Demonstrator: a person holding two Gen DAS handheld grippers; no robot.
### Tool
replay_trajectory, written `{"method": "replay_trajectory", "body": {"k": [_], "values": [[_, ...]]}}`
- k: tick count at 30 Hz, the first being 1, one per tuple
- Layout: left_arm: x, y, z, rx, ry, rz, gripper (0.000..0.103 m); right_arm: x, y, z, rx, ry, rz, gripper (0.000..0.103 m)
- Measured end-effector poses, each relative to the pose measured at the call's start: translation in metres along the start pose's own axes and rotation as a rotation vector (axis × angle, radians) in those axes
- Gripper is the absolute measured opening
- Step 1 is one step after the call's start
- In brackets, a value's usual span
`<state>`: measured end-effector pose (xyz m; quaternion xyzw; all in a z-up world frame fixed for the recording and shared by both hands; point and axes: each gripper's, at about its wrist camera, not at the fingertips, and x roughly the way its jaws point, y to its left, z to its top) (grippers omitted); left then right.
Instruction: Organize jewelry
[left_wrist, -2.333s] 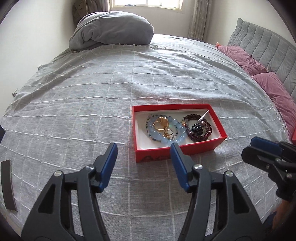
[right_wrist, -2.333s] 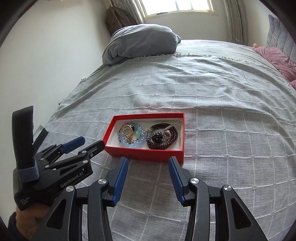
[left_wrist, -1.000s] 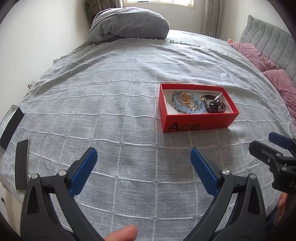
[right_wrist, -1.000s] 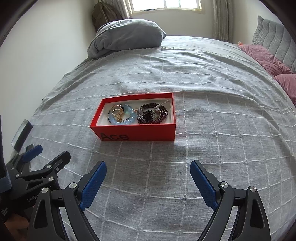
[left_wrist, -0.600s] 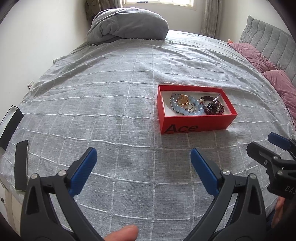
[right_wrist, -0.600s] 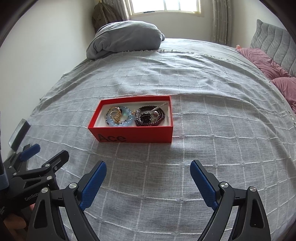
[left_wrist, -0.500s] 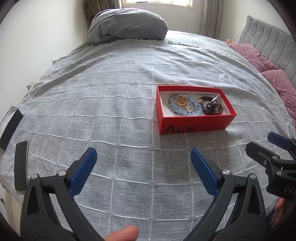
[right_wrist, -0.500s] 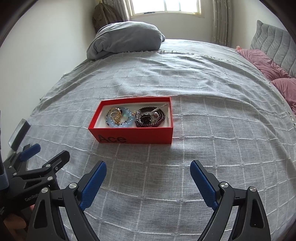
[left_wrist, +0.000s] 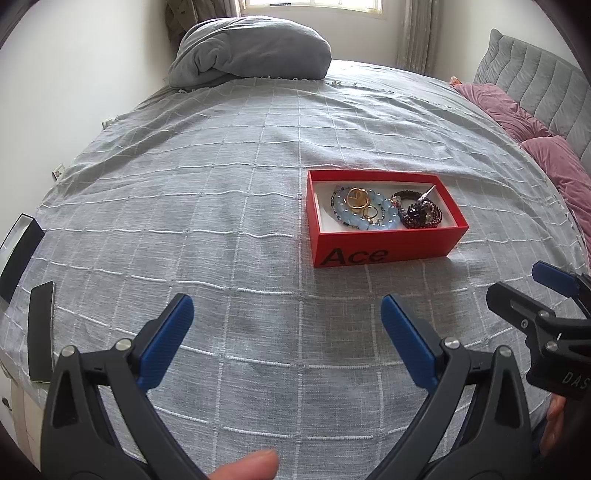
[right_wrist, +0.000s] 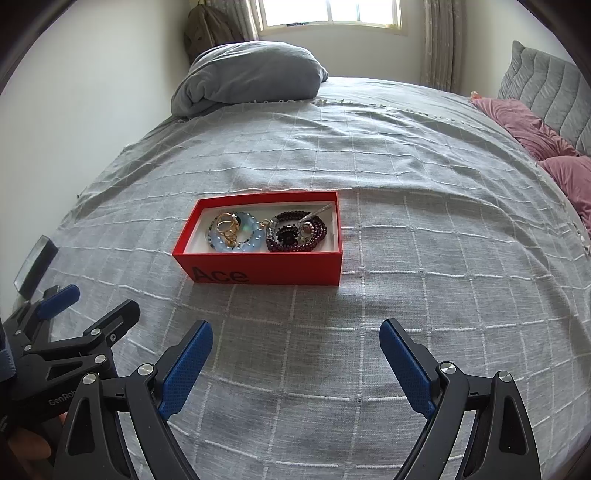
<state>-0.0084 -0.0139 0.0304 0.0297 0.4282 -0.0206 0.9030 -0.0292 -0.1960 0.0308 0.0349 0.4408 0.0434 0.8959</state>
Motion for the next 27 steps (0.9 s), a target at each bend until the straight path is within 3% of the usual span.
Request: {"method": "replay_trajectory", "body": {"k": [27], "values": [[0.0029,-0.0062,-0.0033,0.015,-0.002,-0.010,0.101,0.0044,0.0017,-0.0006,-0.004,0.006,-0.009,0.093]]}}
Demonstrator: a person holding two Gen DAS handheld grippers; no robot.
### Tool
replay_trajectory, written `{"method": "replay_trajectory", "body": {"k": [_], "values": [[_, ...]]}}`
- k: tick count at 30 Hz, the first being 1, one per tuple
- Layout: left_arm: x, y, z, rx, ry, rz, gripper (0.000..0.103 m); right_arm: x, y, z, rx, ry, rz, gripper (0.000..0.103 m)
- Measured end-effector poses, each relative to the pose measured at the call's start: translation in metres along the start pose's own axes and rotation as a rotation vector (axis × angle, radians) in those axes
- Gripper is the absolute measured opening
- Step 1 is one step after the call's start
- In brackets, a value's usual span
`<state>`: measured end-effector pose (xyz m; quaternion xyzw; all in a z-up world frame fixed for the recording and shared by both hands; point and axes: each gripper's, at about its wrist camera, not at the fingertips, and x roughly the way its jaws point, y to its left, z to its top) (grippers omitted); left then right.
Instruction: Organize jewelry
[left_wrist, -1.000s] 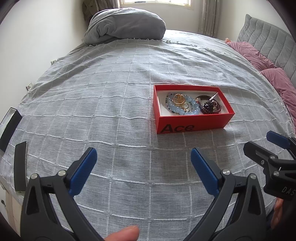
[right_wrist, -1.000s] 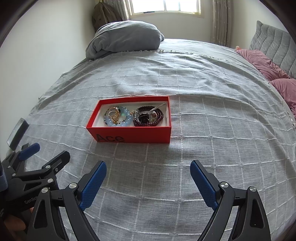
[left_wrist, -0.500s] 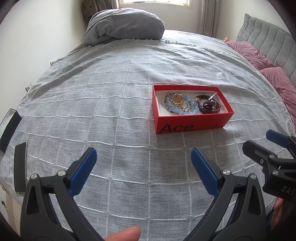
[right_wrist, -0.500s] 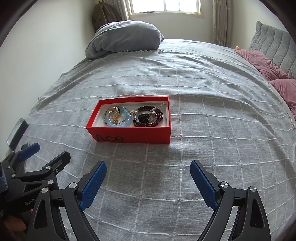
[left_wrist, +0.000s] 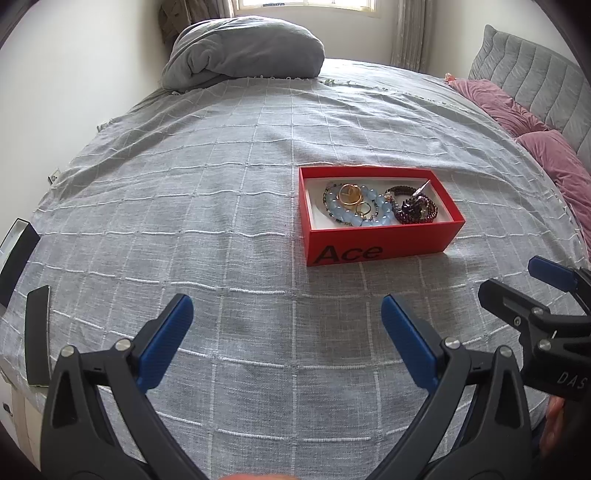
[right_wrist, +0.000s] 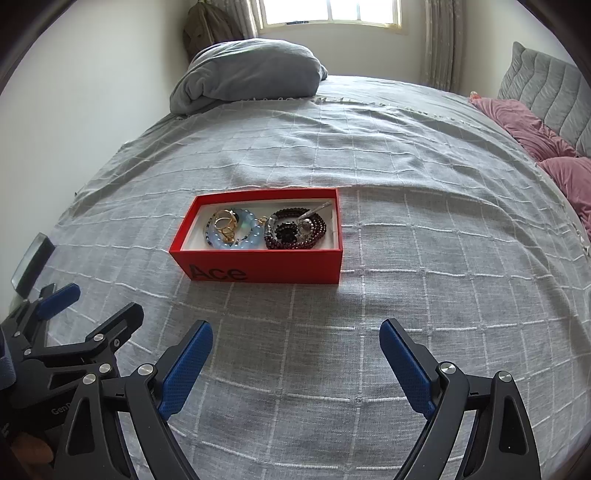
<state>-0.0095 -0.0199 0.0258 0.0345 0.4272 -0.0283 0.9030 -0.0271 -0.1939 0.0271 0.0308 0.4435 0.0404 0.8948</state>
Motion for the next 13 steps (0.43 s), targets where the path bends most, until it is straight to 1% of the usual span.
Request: {"method": "replay_trajectory", "body": {"k": [13], "values": [[-0.0004,0.0001,0.0023,-0.003,-0.016,-0.004,0.102,-0.0007,0.0009,0.0007,-0.005,-0.013,-0.009,0.093]]}}
